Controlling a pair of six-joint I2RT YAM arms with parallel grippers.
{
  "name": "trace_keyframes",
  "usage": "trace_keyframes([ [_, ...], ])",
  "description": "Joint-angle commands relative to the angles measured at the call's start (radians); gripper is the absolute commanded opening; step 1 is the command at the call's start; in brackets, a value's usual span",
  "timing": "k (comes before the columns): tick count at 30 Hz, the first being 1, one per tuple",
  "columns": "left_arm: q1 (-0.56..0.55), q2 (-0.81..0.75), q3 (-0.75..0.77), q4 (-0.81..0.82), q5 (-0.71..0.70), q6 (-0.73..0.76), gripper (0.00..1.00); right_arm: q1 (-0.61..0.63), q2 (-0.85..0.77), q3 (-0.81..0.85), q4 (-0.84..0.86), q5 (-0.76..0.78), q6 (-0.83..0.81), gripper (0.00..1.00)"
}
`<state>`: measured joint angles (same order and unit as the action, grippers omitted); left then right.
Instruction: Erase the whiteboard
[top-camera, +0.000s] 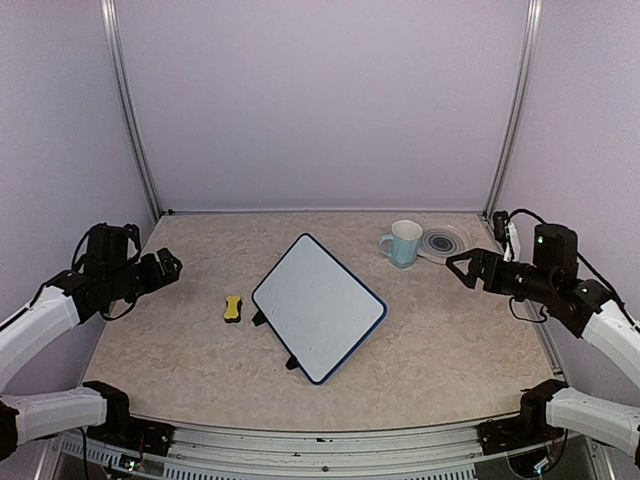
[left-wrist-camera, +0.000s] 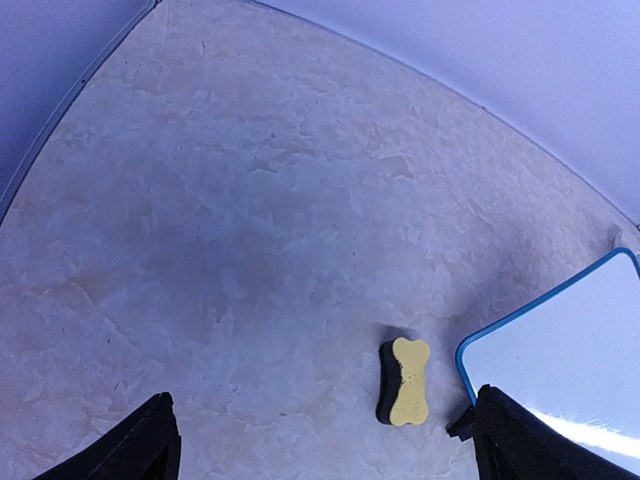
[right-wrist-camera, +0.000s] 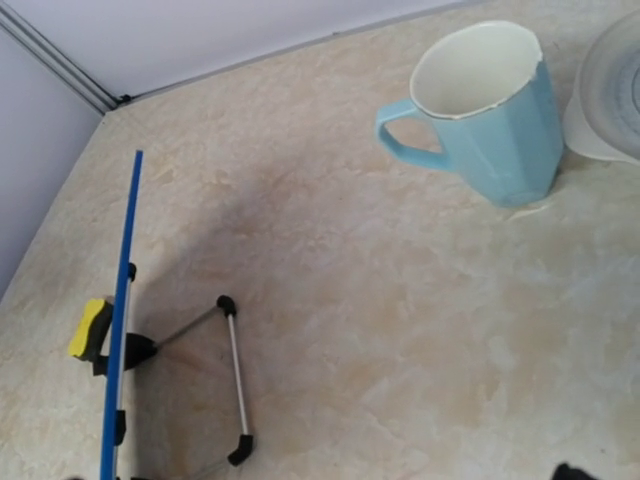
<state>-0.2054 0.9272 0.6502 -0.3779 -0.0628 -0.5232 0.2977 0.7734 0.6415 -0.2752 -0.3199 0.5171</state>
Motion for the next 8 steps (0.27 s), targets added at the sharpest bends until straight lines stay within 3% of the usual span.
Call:
trace_keyframes([
  [1,0.000,-0.003,-0.004,0.082,-0.040,-0.014,0.99,-0.007,-0.023,-0.030,0.095,0.019,-0.015,1.00],
  [8,0.000,-0.014,-0.007,0.118,-0.070,-0.010,0.99,-0.006,-0.015,-0.034,0.116,0.029,-0.021,1.00],
])
